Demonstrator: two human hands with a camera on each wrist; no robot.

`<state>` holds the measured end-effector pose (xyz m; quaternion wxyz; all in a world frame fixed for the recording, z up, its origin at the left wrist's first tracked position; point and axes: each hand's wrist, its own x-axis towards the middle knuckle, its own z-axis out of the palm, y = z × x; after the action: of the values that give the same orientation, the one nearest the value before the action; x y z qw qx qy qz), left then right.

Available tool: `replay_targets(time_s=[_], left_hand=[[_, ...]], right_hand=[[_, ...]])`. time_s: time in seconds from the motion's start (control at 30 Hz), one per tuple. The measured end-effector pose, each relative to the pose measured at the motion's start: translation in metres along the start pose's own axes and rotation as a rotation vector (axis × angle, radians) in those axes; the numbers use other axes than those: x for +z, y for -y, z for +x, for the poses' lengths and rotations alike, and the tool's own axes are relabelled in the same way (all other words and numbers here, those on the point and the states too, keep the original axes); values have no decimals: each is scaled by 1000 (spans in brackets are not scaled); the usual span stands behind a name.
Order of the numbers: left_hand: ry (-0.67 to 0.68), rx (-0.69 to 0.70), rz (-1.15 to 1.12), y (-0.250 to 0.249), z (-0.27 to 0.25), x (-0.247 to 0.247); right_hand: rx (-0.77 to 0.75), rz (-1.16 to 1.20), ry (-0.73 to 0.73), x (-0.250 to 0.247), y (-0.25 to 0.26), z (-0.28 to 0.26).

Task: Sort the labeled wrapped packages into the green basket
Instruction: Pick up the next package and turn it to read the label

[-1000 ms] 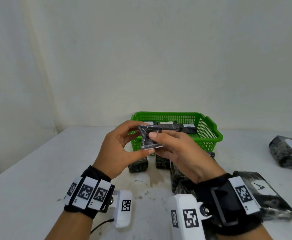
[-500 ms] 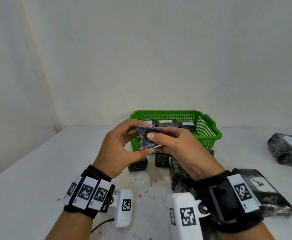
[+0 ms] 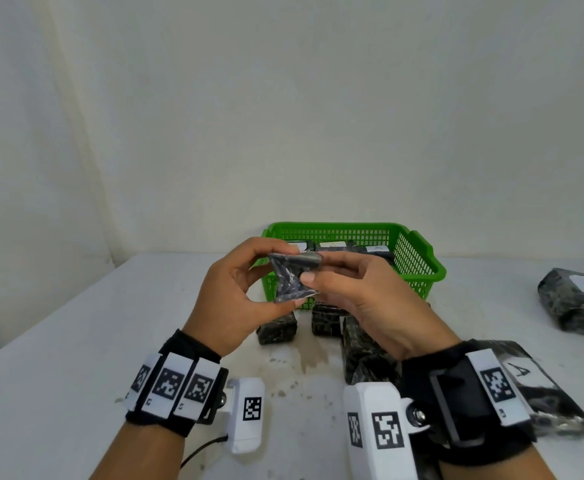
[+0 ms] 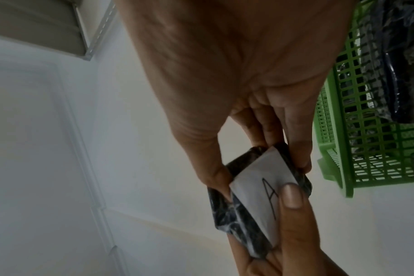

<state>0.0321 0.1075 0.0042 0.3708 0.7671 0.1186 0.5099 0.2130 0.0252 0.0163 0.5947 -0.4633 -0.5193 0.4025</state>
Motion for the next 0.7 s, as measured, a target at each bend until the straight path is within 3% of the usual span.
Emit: replay_targets(time_s=[0.4,0.57,0.7], left_hand=[[35,21,48,2,0,4],[1,27,34,1,0,3],[38,-3,79,0,0,3]], right_hand=[[-31,-90,-86,5,-4,3],[109,6,32,4,4,-1],[119,83,4,4,7,-2]])
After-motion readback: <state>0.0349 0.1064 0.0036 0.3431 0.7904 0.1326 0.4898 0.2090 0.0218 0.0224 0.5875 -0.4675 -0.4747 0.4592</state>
